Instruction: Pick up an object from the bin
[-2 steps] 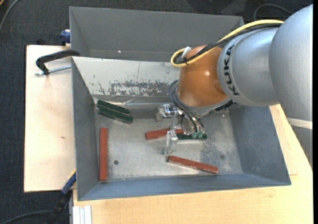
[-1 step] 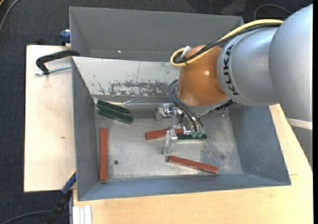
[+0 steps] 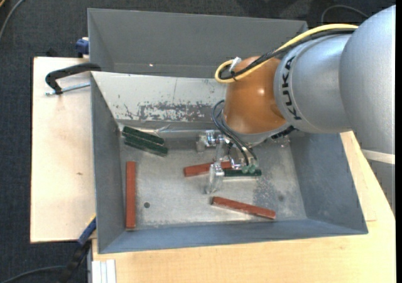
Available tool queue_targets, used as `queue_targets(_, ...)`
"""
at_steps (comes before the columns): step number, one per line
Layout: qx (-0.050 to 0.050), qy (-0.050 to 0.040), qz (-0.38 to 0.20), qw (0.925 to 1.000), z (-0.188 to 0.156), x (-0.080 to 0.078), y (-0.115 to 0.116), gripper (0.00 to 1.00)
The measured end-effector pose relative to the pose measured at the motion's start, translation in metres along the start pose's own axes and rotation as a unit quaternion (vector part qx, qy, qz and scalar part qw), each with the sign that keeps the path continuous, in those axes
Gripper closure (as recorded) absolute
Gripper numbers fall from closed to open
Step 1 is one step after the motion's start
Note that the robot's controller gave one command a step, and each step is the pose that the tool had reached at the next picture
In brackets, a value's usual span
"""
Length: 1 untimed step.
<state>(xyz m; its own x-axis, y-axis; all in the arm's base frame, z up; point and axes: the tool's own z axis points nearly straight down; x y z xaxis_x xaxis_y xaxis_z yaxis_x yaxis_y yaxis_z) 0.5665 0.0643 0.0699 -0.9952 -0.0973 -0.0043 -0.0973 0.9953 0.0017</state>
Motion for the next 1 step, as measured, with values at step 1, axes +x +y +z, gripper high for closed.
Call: queue_targets(1,0.000,-0.0004,0.000,1.0000,-0.0010,-0.0012,0.0006,0.00)
